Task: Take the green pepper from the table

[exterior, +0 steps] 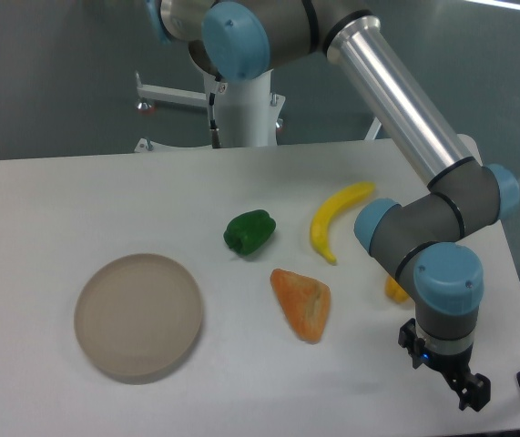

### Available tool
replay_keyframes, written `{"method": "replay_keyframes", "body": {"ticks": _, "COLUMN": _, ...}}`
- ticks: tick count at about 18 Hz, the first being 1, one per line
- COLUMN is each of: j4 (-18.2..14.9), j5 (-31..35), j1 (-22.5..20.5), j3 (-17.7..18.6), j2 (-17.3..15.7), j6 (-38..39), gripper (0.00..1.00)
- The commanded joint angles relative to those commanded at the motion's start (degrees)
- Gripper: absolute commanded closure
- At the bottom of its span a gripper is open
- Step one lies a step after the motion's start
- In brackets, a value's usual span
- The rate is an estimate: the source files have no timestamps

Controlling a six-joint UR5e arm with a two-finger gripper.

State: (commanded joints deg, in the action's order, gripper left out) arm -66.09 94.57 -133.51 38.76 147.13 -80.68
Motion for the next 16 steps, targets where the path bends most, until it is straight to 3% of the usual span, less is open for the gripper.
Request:
{"method": "replay_keyframes", "body": {"ticks": 5, "j4": 0.09, "j5": -0.44, "j1": 0.09, "j3": 0.88, "j2": -0.53, "j6": 0.26, "gripper": 0.0}}
{"method": "replay_keyframes", "body": {"ticks": 9, "j4": 0.09, "j5": -0.53, "j1": 0.09, "j3": 4.65, "j2": -3.33, "j6": 0.26, "gripper": 0.0}}
{"method": "replay_keyframes", "body": {"ticks": 12, "j4": -0.52, "j5": -0.79, "j1": -0.09, "j3": 10.08, "j2": -7.89, "j6": 0.61, "gripper": 0.0}}
{"method": "replay_keyframes", "body": {"ticks": 16, "j4": -0.61, "j5": -1.93, "j1": -0.97, "j3": 22.12, "j2": -16.42, "j6": 2.63, "gripper": 0.0}}
